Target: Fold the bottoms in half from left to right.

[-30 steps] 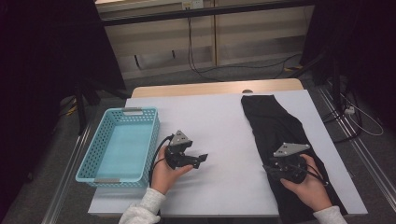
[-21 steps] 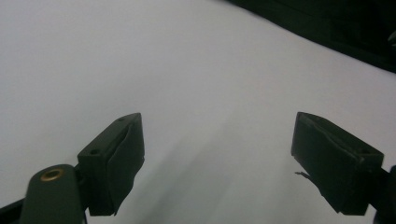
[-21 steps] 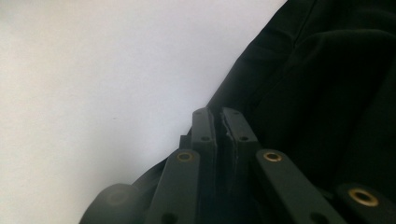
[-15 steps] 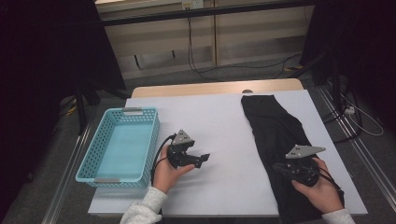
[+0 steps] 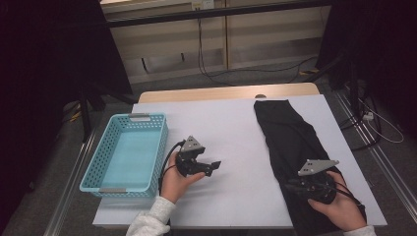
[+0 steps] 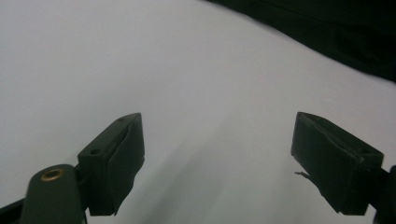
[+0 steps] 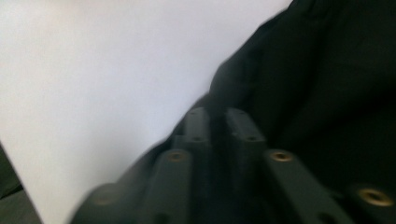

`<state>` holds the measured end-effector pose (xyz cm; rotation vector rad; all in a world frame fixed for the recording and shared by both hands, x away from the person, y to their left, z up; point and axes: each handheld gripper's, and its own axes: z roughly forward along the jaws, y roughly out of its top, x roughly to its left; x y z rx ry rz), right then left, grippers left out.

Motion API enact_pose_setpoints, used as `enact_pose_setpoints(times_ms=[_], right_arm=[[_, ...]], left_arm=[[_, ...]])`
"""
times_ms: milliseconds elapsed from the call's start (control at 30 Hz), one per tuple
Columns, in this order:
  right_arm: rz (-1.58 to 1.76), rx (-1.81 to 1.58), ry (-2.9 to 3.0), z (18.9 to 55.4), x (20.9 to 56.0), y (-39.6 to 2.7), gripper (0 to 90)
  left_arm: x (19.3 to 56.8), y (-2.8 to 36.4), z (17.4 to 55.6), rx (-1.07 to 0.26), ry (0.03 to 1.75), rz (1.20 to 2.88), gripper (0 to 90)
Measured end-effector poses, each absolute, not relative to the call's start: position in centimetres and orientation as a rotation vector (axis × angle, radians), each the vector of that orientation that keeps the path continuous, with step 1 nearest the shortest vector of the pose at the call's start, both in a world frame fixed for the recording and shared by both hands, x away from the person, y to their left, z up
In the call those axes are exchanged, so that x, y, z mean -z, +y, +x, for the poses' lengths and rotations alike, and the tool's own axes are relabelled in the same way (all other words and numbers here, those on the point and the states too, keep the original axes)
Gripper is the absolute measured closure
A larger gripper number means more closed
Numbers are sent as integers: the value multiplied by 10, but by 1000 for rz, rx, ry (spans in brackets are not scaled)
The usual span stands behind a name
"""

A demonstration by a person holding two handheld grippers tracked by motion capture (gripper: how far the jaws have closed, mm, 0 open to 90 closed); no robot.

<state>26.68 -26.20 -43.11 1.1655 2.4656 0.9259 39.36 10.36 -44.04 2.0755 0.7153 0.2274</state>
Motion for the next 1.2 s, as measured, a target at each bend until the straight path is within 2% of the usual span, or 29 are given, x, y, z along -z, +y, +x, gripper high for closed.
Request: enact_pose_setpoints(times_ms=[100,233,300,567,1200], right_arm=[[1170,-967,2392,275,425,-258,616],[1194,-1014,2296,293,420,-254,536],[1237,-1009,2260,304,422,-253,465],[1358,-959,2124,345,432,-247,319],[1485,-795,2048,420,435,-231,308]], left_arm=[[441,105,393,-226,717,2084,171],[443,107,391,-222,720,2091,170],[443,109,390,-220,726,2094,167],[443,116,389,-226,746,2083,165],[446,118,390,-207,762,2086,156]])
